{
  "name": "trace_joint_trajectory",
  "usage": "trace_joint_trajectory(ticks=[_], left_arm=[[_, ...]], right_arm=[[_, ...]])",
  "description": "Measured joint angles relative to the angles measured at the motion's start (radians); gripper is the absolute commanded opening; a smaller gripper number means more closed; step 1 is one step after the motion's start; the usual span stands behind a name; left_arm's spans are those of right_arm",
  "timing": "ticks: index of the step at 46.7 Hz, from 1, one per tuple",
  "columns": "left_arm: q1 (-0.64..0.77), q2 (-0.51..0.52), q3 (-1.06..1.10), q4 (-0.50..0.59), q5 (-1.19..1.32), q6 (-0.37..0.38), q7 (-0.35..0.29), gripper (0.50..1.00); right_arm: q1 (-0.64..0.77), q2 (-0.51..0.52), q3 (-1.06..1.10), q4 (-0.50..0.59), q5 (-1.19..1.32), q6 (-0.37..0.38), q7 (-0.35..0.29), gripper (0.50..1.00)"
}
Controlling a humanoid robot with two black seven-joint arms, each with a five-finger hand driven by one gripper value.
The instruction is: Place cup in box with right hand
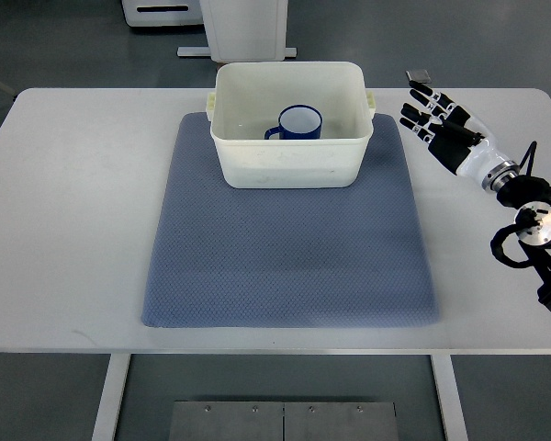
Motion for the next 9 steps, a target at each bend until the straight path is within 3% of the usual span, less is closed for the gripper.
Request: trace_joint_trajectory(ticks=[9], left_arm=[[0.0, 0.0, 0.001, 0.0, 0.0, 0.0, 0.0, 1.0]], right_arm=[[-0.011, -0.001, 0.002, -0.011, 0.001, 0.001, 0.004, 1.0]])
